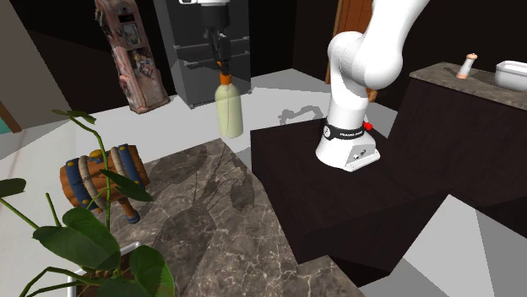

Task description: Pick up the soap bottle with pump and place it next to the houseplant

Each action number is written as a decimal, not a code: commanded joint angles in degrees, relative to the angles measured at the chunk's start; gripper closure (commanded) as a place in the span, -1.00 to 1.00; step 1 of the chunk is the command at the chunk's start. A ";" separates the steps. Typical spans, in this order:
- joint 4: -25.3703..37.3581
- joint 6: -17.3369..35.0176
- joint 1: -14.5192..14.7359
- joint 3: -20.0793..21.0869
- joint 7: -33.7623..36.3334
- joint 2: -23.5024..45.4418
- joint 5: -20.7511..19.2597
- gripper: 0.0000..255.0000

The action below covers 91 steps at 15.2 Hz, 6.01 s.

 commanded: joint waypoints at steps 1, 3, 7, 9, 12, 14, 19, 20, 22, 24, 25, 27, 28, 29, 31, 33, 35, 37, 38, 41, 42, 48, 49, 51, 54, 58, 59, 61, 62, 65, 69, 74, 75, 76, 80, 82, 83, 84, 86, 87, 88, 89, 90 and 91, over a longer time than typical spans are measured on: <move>1.36 -1.75 0.03 0.21 0.05 -0.39 0.08 1.00; 2.59 -3.40 0.06 0.43 0.12 -0.81 0.16 1.00; 5.19 -6.64 0.13 0.84 0.24 -1.47 0.32 1.00; 6.55 -8.23 0.17 1.04 0.29 -1.70 0.42 1.00; 8.66 -10.59 0.25 1.31 0.35 -1.95 0.57 1.00; 10.12 -12.15 0.31 1.48 0.39 -2.05 0.68 1.00; 13.95 -15.98 0.48 1.87 0.44 -2.05 0.96 1.00; 14.75 -16.74 0.51 1.94 0.44 -2.01 1.01 1.00; 16.37 -18.25 0.59 2.08 0.45 -1.89 1.13 1.00; 18.04 -19.76 0.66 2.20 0.45 -1.73 1.25 1.00; 18.89 -20.50 0.70 2.26 0.44 -1.62 1.31 1.00; 20.62 -22.00 0.78 2.37 0.43 -1.38 1.43 1.00; 21.50 -22.75 0.82 2.42 0.42 -1.25 1.49 1.00; 22.40 -23.49 0.86 2.46 0.41 -1.09 1.56 1.00; 24.22 -24.98 0.95 2.55 0.39 -0.76 1.68 1.00; 26.09 -26.47 1.03 2.62 0.36 -0.37 1.81 1.00; 28.01 -27.96 1.12 2.69 0.32 0.07 1.94 1.00; 29.98 -29.45 1.21 2.73 0.27 0.55 2.07 1.00; 30.98 -30.20 1.26 2.75 0.24 0.81 2.14 1.00; 34.08 -32.46 1.39 2.79 0.15 1.67 2.35 1.00; 35.15 -33.22 1.43 2.80 0.11 1.98 2.42 1.00; 41.88 -37.84 1.70 2.75 -0.17 4.13 2.87 1.00; 43.06 -38.62 1.75 2.72 -0.23 4.54 2.95 1.00; 45.50 -40.21 1.83 2.66 -0.35 5.41 3.12 1.00; 49.32 -42.65 1.96 2.52 -0.58 6.83 3.40 1.00; 54.79 -46.02 2.11 2.24 -0.94 8.99 3.82 1.00; 56.24 -46.89 2.14 2.15 -1.05 9.58 3.93 1.00; 59.25 -48.68 2.19 1.94 -1.29 10.84 4.19 1.00; 60.81 -49.59 2.21 1.82 -1.42 11.51 4.33 1.00; 61.92 -50.65 2.67 2.86 0.15 11.59 4.70 1.00; 59.28 -50.33 4.30 7.56 6.92 9.26 5.88 1.00; 57.66 -49.89 6.27 13.18 15.10 7.98 7.92 1.00; 57.55 -49.78 6.66 14.28 16.71 7.93 8.37 1.00; 57.51 -49.68 7.05 15.37 18.32 7.94 8.81 1.00; 58.06 -49.20 8.68 19.70 24.71 8.67 10.52 1.00; 58.76 -48.95 9.52 21.85 27.90 9.43 11.28 1.00; 59.22 -48.83 9.94 22.93 29.49 9.91 11.63 1.00; 59.76 -48.70 10.34 24.03 31.08 10.47 11.96 1.00; 61.08 -48.46 11.20 26.21 34.28 11.78 12.50 1.00; 61.85 -48.35 11.66 27.29 35.89 12.55 12.70 1.00; 62.72 -48.25 12.13 28.38 37.51 13.39 12.86 1.00; 63.67 -48.16 12.59 29.49 39.14 14.32 12.98 1.00; 64.72 -48.09 13.07 30.60 40.77 15.32 13.03 1.00; 65.87 -48.04 13.59 31.72 42.42 16.41 13.02 1.00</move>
